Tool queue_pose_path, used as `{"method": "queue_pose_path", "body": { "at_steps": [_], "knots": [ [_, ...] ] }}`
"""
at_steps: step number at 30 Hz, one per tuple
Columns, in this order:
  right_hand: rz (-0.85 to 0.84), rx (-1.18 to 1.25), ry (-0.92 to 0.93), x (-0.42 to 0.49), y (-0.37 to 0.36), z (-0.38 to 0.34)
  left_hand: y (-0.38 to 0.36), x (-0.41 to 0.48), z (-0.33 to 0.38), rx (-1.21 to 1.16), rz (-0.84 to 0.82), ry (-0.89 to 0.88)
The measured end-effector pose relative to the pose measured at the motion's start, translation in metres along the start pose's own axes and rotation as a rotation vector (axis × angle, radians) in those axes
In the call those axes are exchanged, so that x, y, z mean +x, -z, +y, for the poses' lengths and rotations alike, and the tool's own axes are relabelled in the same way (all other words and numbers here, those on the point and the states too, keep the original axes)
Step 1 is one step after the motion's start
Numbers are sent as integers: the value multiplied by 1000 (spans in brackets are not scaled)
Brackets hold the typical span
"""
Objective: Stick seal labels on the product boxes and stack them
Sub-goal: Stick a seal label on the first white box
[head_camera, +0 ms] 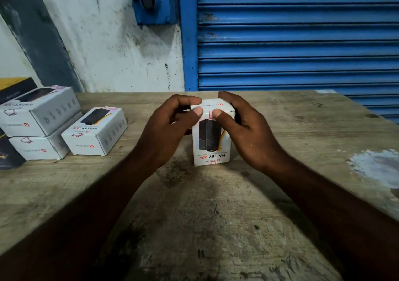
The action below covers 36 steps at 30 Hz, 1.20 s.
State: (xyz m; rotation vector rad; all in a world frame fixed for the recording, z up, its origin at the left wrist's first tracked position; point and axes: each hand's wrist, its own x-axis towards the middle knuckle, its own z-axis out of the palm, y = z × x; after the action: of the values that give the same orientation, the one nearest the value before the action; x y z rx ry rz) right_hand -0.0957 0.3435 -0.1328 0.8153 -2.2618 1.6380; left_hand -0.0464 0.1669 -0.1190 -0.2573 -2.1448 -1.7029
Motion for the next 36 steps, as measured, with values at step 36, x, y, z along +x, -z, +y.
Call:
{"method": "queue_pose_path", "body": {
  "at_steps": [36],
  "knots": [
    [-20, 210, -78, -2, -6, 2, -16, 0, -19, -115, 39, 58]
  ]
}}
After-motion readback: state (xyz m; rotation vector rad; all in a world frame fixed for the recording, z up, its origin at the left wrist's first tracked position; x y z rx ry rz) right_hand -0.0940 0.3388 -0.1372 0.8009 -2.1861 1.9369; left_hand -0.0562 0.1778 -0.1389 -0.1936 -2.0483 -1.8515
